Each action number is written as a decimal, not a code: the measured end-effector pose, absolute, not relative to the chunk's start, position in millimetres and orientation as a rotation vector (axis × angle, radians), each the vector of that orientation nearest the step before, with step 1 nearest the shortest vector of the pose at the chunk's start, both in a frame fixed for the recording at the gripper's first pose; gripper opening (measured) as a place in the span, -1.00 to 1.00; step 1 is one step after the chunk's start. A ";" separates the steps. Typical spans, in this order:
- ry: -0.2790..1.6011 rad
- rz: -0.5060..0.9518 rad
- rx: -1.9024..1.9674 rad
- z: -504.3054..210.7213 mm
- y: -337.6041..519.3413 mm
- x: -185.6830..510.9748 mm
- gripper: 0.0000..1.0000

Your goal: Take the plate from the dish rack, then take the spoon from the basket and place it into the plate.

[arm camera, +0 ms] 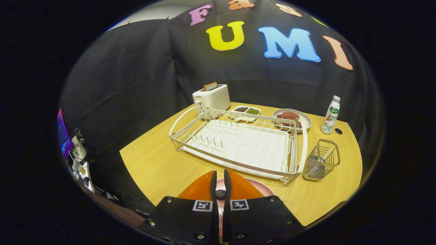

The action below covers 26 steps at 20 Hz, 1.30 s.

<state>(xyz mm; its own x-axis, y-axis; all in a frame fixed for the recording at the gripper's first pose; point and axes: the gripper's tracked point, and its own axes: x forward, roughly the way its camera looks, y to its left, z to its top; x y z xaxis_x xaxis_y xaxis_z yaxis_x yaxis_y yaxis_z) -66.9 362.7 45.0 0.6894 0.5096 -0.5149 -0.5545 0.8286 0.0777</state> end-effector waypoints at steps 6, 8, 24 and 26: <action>0.561 0.583 -0.063 36.4 354.0 -67.2 -0.76; 0.570 0.565 -0.060 34.0 346.2 -67.7 -0.73; 0.283 0.243 -0.070 132.1 252.3 -38.1 -0.55; 0.238 0.189 -0.046 152.5 229.9 -32.6 -0.56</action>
